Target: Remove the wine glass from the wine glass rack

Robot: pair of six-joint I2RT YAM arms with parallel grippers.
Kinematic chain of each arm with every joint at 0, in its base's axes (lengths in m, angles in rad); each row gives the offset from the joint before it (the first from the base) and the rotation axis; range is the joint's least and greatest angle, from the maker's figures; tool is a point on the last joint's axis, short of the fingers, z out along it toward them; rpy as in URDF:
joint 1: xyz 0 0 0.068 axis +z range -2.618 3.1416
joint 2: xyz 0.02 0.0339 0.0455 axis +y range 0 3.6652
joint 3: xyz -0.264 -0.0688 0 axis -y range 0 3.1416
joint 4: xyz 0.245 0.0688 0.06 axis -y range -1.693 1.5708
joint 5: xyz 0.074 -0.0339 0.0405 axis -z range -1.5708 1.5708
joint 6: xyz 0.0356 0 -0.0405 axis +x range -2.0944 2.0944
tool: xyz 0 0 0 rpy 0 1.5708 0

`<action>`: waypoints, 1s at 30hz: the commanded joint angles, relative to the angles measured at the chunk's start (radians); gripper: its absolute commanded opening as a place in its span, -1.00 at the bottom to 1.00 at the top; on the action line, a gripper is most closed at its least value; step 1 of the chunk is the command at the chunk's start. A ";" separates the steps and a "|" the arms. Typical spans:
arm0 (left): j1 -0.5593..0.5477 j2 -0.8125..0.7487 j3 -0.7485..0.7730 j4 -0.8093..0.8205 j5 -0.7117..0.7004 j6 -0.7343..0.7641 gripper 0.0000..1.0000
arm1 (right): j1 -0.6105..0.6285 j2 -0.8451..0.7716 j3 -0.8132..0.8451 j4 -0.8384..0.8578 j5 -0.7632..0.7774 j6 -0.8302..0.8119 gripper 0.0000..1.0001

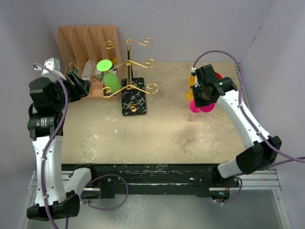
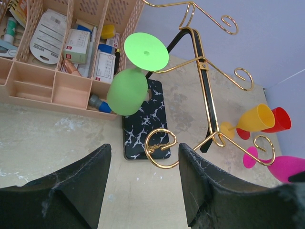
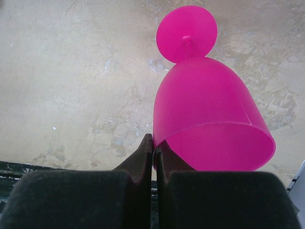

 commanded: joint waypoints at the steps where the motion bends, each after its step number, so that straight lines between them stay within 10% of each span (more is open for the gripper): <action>1: -0.007 -0.015 -0.005 0.024 -0.019 0.024 0.24 | -0.001 0.030 0.005 0.036 -0.005 -0.006 -1.00; 21: -0.012 0.000 -0.042 0.031 -0.018 0.024 0.42 | -0.001 0.136 0.009 0.060 0.013 0.002 -0.94; 30: -0.012 -0.004 -0.057 0.032 -0.031 0.028 0.44 | -0.001 0.129 0.011 0.086 0.066 0.030 -0.63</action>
